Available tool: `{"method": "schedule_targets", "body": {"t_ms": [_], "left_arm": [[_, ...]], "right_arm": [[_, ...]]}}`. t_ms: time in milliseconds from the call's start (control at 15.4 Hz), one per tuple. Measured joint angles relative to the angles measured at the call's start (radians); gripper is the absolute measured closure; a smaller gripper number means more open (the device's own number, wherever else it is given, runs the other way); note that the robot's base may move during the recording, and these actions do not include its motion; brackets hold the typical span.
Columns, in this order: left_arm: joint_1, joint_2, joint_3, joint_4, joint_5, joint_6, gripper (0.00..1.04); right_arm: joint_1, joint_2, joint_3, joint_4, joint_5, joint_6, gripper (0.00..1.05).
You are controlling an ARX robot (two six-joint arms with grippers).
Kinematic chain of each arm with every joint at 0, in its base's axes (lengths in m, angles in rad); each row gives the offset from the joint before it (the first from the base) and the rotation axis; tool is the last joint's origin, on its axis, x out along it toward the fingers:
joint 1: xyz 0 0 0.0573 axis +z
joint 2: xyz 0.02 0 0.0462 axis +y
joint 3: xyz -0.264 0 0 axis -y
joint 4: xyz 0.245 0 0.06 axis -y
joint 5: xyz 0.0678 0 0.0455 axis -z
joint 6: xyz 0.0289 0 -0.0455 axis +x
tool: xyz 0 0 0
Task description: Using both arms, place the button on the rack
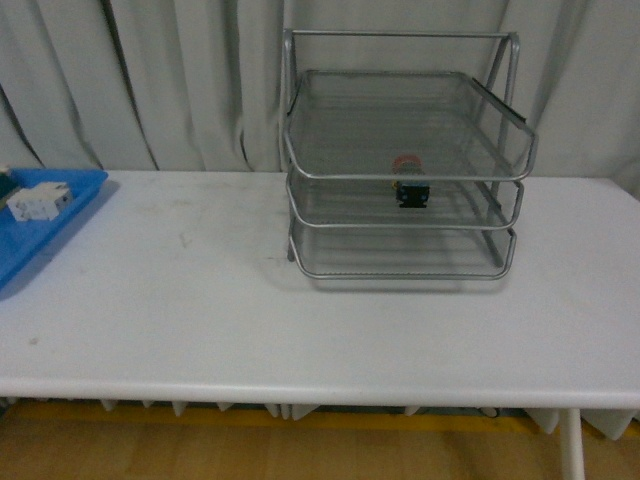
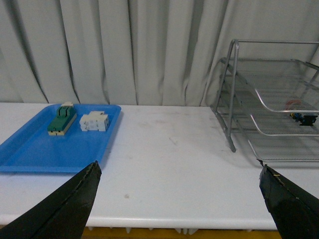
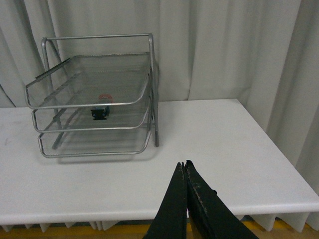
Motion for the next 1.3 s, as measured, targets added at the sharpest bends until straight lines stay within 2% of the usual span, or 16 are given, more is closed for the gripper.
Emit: {"method": "schedule_targets", "body": {"t_ms": [389, 454, 779, 908, 1038, 1103, 1168, 1298], "left_arm": [[0.0, 0.0, 0.0, 0.0, 0.0, 0.0, 0.07], [0.0, 0.0, 0.0, 0.0, 0.0, 0.0, 0.07], [0.0, 0.0, 0.0, 0.0, 0.0, 0.0, 0.07], [0.0, 0.0, 0.0, 0.0, 0.0, 0.0, 0.07], [0.0, 0.0, 0.0, 0.0, 0.0, 0.0, 0.07], [0.0, 0.0, 0.0, 0.0, 0.0, 0.0, 0.07], [0.0, 0.0, 0.0, 0.0, 0.0, 0.0, 0.07], [0.0, 0.0, 0.0, 0.0, 0.0, 0.0, 0.07]], "right_arm": [[0.0, 0.0, 0.0, 0.008, 0.0, 0.0, 1.03], [0.0, 0.0, 0.0, 0.008, 0.0, -0.002, 0.99], [0.0, 0.0, 0.0, 0.008, 0.0, -0.002, 0.54], [0.0, 0.0, 0.0, 0.008, 0.0, -0.002, 0.3], [0.0, 0.0, 0.0, 0.008, 0.0, -0.002, 0.11], [0.0, 0.0, 0.0, 0.008, 0.0, -0.002, 0.04], [0.0, 0.0, 0.0, 0.008, 0.0, -0.002, 0.07], [0.0, 0.0, 0.0, 0.008, 0.0, -0.002, 0.06]]}}
